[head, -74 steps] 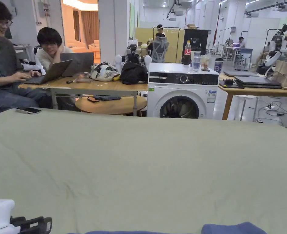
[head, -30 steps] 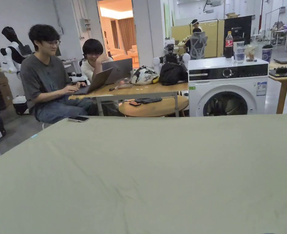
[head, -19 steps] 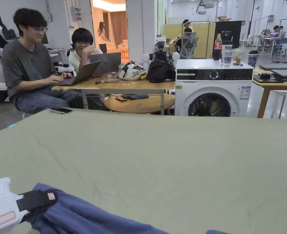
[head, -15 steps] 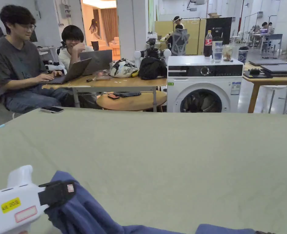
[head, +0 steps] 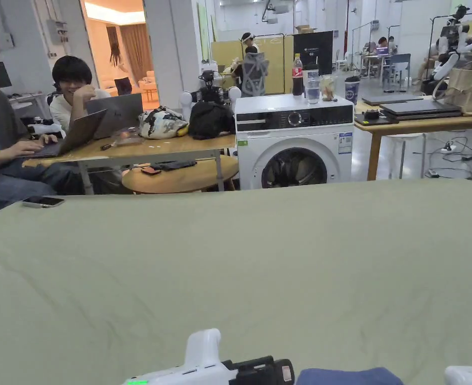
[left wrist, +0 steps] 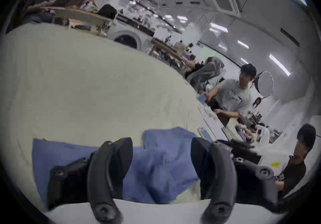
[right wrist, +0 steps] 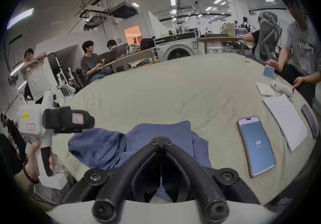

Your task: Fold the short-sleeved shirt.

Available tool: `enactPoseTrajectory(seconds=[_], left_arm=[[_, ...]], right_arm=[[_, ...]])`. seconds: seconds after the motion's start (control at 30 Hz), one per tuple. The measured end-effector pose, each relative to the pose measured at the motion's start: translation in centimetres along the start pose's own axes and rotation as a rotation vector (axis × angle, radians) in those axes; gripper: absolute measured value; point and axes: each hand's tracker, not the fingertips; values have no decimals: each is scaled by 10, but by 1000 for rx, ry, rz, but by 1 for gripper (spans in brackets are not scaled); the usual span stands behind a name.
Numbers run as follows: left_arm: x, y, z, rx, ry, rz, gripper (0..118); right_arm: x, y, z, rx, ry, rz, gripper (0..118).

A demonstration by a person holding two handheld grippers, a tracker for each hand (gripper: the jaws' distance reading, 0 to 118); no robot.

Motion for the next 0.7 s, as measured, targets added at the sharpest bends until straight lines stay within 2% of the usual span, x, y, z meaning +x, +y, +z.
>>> enactPoseTrajectory(seconds=[0.03, 0.07, 0.1, 0.17, 0.27, 0.33, 0.4, 0.47, 0.5, 0.53, 0.6, 0.7], left_arm=[[-5, 1, 3, 6, -8, 10, 51], [-12, 1, 6, 25, -21, 51, 22], [-17, -1, 1, 17, -21, 86, 0], [-22, -14, -12, -7, 42, 80, 0], [-23, -43, -54, -197, -17, 61, 0], [-21, -63, -79, -299, 80, 1, 0], [-5, -59, -62, -184, 20, 71, 0], [-16, -46, -55, -218, -9, 156, 0], [-21, -41, -46, -193, -19, 144, 6], [-23, -36, -32, -163, -16, 121, 22], [-37, -24, 6, -65, -7, 93, 66], [-68, -12, 63, 25, 34, 211, 68]], right_arm=[[1, -1, -1, -4, 3, -10, 0], [2, -2, -1, -3, 8, -17, 0], [2, -4, -1, -2, 12, -26, 0], [2, -5, -2, -3, 18, -41, 0], [2, -8, -1, -8, 19, -51, 0], [2, -9, 0, -15, 20, -53, 0], [1, -11, 1, -24, 19, -49, 0], [-1, -14, 2, -33, 20, -37, 0], [-1, -14, 0, -38, 19, -31, 0], [-2, -15, -1, -46, 21, -27, 0], [-2, -16, -5, -52, 24, -27, 0], [-4, -16, -12, -59, 41, -36, 0]])
